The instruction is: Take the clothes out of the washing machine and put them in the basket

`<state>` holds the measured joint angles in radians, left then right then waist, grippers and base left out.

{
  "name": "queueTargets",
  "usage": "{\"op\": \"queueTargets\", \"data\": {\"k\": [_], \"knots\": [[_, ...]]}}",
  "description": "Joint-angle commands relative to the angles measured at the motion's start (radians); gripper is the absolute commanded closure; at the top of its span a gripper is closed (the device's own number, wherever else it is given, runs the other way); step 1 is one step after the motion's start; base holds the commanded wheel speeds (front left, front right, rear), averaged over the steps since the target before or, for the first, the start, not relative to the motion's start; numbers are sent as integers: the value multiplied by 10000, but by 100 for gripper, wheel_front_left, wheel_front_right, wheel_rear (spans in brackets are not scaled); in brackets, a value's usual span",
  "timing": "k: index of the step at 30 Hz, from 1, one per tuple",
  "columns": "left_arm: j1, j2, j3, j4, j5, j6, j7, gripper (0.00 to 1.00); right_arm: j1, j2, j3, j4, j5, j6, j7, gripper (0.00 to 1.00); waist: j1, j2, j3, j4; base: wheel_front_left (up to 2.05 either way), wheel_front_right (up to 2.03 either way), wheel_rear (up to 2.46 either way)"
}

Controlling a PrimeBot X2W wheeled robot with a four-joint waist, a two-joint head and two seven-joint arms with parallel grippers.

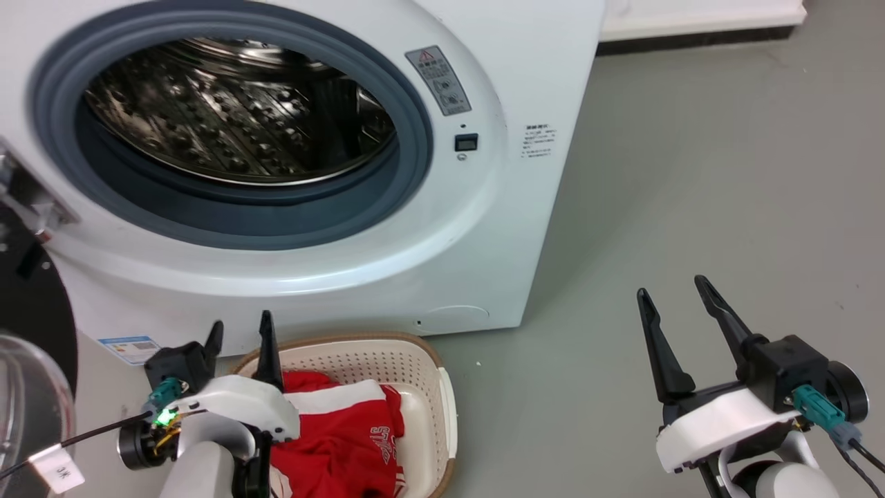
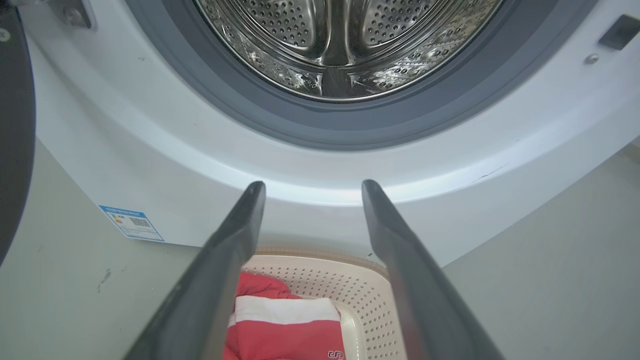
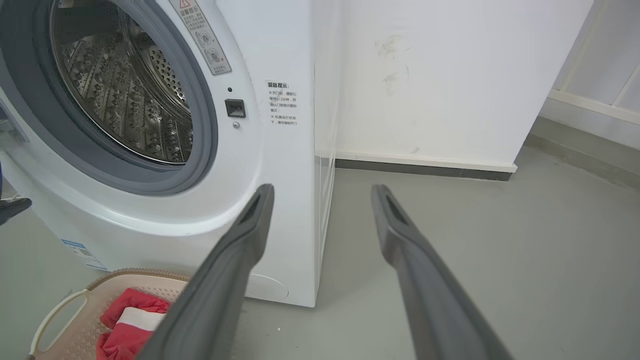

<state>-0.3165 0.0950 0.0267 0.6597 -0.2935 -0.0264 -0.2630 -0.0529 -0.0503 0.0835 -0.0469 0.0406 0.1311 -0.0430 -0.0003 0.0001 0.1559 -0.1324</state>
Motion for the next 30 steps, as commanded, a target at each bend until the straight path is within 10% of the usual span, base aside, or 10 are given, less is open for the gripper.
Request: {"op": "queueTargets", "data": {"k": [1,18,30], "knots": [[243,-40,102,-608,172,73,-24,0,175,1,-60,-92,-49,-7,56,0,3,-1,-275,238,0,0,0],[2550,250,-429,-5867,1943,460,488,0,1035,1,-715,-257,-217,-7,206,0,3,-1,-1450,701,0,0,0],[4111,129,-617,-6746,1796,680,1179,0,1537,2,-862,-488,-260,-7,340,0,3,-1,-1888,809,0,0,0]]}}
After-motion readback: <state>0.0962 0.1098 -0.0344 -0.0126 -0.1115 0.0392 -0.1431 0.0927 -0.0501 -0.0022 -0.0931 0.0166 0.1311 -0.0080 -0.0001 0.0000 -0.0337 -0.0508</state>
